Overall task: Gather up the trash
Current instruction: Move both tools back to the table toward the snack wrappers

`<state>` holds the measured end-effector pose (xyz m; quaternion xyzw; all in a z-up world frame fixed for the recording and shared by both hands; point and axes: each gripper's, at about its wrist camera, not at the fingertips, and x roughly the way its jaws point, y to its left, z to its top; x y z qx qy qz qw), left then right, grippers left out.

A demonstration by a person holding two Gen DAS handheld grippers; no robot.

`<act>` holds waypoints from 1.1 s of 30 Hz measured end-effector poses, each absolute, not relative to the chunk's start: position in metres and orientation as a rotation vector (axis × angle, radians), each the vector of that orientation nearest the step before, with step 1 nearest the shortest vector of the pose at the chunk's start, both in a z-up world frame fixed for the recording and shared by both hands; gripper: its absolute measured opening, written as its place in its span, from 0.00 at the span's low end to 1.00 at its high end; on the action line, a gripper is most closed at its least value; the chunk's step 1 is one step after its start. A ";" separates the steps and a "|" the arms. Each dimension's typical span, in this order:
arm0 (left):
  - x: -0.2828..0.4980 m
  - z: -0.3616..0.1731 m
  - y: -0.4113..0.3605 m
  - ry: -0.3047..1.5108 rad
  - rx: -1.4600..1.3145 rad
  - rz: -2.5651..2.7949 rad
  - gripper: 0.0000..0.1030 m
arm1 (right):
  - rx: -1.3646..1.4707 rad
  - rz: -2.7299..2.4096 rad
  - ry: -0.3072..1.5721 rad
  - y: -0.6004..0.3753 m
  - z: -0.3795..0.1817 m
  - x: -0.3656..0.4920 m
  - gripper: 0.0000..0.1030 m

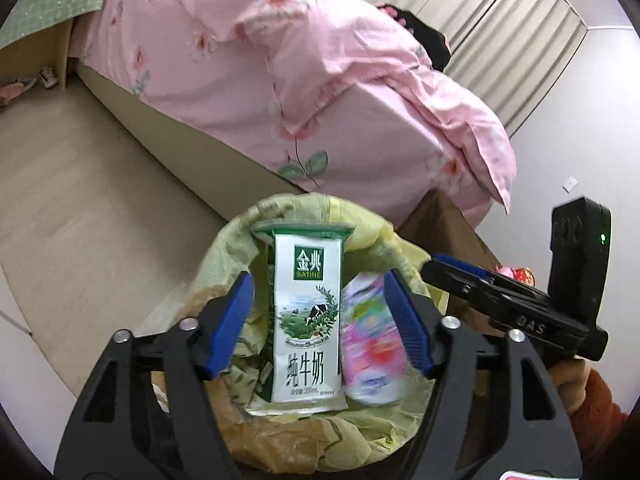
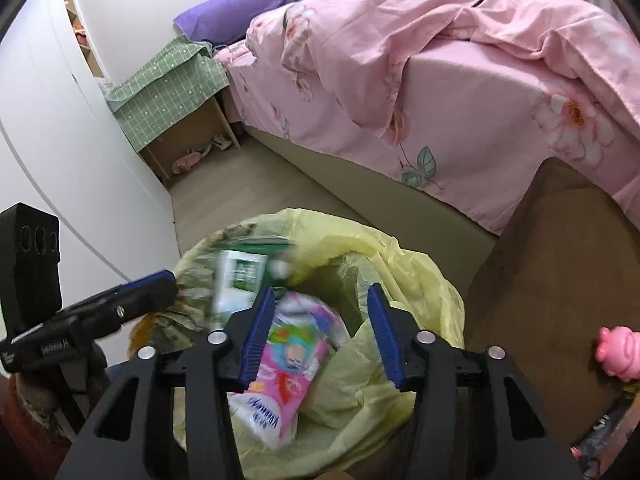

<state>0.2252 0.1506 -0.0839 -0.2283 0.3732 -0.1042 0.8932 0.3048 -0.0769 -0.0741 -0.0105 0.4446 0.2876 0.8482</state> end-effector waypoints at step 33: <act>0.106 -0.058 -0.143 0.928 0.004 -0.859 0.65 | 0.124 0.001 0.735 -0.409 -0.014 0.066 0.62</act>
